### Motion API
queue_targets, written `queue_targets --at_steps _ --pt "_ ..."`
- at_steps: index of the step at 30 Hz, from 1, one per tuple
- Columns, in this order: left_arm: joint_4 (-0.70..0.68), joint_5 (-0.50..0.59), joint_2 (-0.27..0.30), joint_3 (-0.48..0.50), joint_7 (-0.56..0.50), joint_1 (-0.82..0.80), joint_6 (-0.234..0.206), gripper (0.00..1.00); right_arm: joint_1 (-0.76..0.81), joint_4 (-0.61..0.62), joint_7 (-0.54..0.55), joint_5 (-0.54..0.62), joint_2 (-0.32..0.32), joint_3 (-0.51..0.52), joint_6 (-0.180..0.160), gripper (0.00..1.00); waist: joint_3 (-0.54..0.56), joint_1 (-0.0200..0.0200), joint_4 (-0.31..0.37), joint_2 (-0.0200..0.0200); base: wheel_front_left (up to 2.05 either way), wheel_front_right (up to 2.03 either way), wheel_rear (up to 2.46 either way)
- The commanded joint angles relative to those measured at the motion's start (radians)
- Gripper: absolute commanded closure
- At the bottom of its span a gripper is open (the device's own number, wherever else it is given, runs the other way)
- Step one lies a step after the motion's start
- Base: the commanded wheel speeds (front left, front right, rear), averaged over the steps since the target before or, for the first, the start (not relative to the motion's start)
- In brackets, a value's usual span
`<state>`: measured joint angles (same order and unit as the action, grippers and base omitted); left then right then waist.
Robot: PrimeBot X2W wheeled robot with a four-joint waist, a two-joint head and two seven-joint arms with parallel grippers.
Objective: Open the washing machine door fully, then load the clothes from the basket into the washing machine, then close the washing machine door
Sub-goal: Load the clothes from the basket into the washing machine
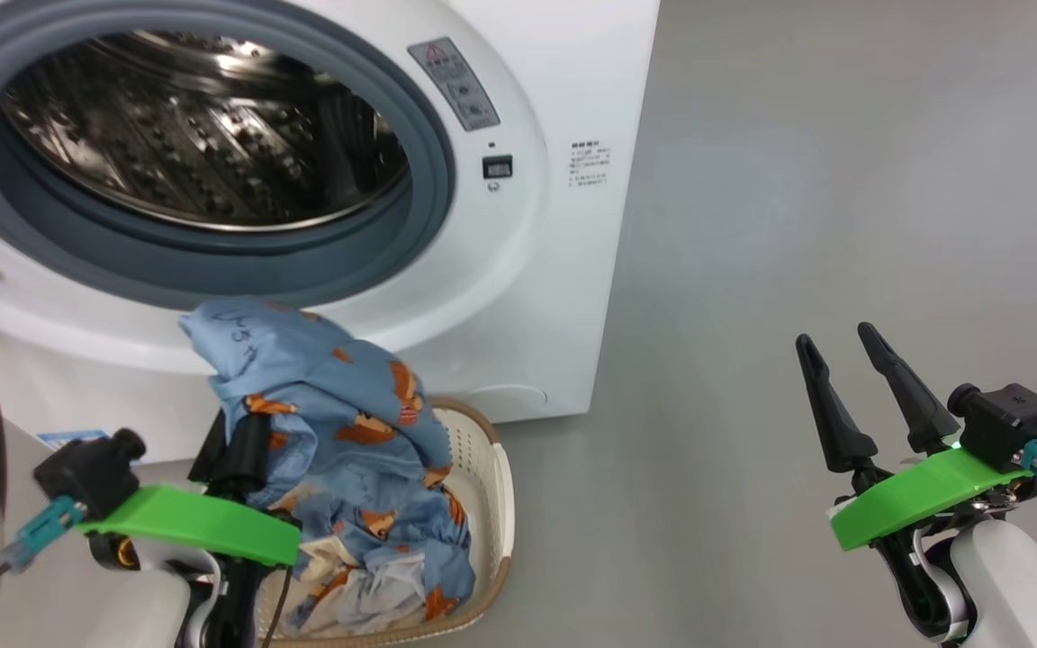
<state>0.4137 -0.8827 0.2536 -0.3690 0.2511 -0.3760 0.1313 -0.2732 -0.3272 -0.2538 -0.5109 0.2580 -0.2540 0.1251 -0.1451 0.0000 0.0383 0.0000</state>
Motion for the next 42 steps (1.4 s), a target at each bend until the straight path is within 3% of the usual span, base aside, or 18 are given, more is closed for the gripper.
queue_targets --at_steps 1,19,28,33,42 --pt "-0.044 0.007 0.011 0.057 0.011 0.003 -0.001 1.00 0.012 0.021 -0.008 -0.015 0.016 -0.014 0.006 0.00 0.029 0.0000 -0.009 0.0000 0.00 0.00 0.00" --pt "-0.055 0.062 -0.031 0.149 0.011 0.008 -0.001 1.00 0.020 0.031 -0.008 -0.028 0.045 -0.024 0.006 0.00 0.027 0.0000 -0.007 0.0000 0.00 0.00 0.00" --pt "0.040 0.103 -0.029 0.194 0.011 -0.180 -0.001 1.00 -0.007 0.047 -0.008 -0.003 0.050 -0.024 0.006 0.00 -0.070 0.0000 0.001 0.0000 0.00 0.00 0.00" --pt "0.159 0.116 -0.027 0.216 0.011 -0.346 -0.001 1.00 -0.037 0.061 -0.008 0.013 0.052 -0.020 0.006 0.00 -0.155 0.0000 0.024 0.0000 0.00 0.00 0.00" --pt "0.326 0.136 0.019 0.209 0.011 -0.558 -0.001 1.00 -0.086 0.097 -0.008 0.041 0.023 -0.014 0.006 0.00 -0.315 0.0000 0.086 0.0000 0.00 0.00 0.00"
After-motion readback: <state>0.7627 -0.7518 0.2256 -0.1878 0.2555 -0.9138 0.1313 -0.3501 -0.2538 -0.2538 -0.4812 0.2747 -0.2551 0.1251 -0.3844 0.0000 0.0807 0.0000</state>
